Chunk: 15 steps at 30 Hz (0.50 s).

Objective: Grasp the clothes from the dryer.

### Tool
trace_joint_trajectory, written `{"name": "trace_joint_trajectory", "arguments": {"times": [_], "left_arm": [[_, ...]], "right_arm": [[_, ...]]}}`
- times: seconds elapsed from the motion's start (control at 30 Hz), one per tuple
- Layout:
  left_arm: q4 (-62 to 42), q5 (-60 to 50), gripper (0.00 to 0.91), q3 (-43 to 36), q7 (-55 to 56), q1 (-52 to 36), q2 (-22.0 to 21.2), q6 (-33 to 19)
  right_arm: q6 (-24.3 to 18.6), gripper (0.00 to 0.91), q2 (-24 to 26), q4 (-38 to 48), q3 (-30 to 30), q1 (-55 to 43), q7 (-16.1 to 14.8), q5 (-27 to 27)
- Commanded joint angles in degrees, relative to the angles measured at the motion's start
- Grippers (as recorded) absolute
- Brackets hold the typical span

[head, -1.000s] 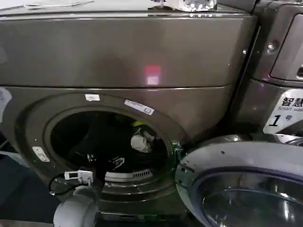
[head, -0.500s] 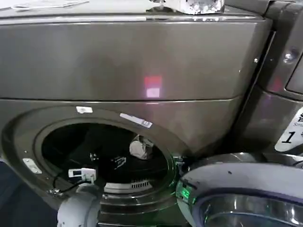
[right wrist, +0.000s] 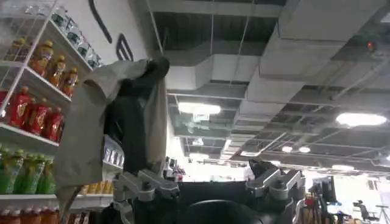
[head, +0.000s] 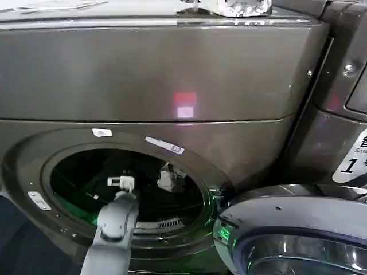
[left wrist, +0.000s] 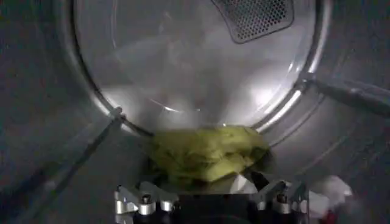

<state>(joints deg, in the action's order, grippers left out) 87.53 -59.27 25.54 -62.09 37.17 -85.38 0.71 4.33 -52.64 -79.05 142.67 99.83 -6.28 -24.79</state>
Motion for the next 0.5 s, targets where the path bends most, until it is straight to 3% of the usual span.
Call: {"name": "trace_joint_trajectory", "arguments": {"times": [0.03, 0.5], "left_arm": [[-6.08, -11.07, 0.907, -0.09, -15.17, -4.92, 0.53, -14.3], [-14.15, -8.38, 0.907, 2.76, -13.56, -11.54, 0.22, -7.77]], "right_arm": [[-0.12, 0.907, 0.14, 0.02, 0.38, 0.39, 0.05, -0.08], [-0.32, 0.907, -0.05, -0.61, -0.55, -0.18, -0.05, 0.0]]}}
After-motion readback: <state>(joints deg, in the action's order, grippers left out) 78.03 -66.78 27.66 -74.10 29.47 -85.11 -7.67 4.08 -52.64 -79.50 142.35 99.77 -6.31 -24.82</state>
